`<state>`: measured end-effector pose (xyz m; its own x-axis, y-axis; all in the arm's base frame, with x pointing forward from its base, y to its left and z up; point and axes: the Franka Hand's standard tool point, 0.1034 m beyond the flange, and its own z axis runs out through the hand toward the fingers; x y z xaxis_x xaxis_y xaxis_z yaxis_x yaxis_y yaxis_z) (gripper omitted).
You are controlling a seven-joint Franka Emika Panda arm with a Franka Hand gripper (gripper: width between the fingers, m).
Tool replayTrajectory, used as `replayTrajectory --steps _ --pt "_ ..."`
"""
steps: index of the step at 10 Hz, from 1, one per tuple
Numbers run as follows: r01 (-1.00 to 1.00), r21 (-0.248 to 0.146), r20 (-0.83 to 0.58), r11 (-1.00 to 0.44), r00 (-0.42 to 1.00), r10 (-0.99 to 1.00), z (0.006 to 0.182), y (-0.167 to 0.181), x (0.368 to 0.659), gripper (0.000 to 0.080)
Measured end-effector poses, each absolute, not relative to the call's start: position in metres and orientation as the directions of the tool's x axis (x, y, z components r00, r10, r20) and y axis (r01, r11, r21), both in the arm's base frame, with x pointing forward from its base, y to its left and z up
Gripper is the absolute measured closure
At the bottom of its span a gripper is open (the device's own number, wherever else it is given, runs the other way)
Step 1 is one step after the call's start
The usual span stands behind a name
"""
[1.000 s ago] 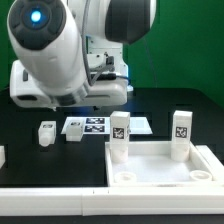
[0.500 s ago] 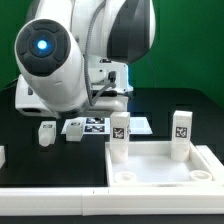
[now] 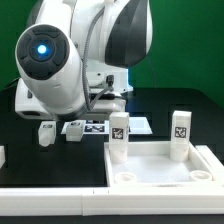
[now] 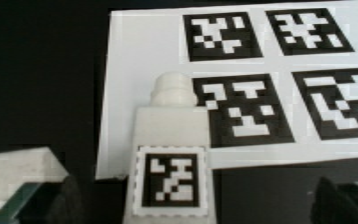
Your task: Assemble square table
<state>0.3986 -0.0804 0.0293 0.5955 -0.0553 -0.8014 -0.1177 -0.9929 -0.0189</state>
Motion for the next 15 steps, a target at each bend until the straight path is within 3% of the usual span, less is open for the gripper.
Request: replayTrajectory --steps 4,7,11,12,13,15 --pt "-0.099 -0.017 -0.795 -0.995 0.605 -0.047 0.026 -0.076 0.399 0.0150" --pt "-0.152 0.049 -0.828 -0.987 0.546 -0.125 0.019 -0.076 0.382 0.0150" --pt "-0.144 0.048 -0.837 -0.988 0.534 -0.118 0.011 -0.073 0.375 0.0150" --pt "-0.144 0.048 -0.838 -0.988 0.533 -0.118 0.010 -0.073 0.375 0.0273" --pt "-0.144 0.048 -0.838 -0.988 0.533 -0.118 0.010 -0.073 0.375 0.0273" --pt "-0.144 0.048 -0.838 -0.988 0.533 -0.118 0.010 -0.073 0.375 0.0518"
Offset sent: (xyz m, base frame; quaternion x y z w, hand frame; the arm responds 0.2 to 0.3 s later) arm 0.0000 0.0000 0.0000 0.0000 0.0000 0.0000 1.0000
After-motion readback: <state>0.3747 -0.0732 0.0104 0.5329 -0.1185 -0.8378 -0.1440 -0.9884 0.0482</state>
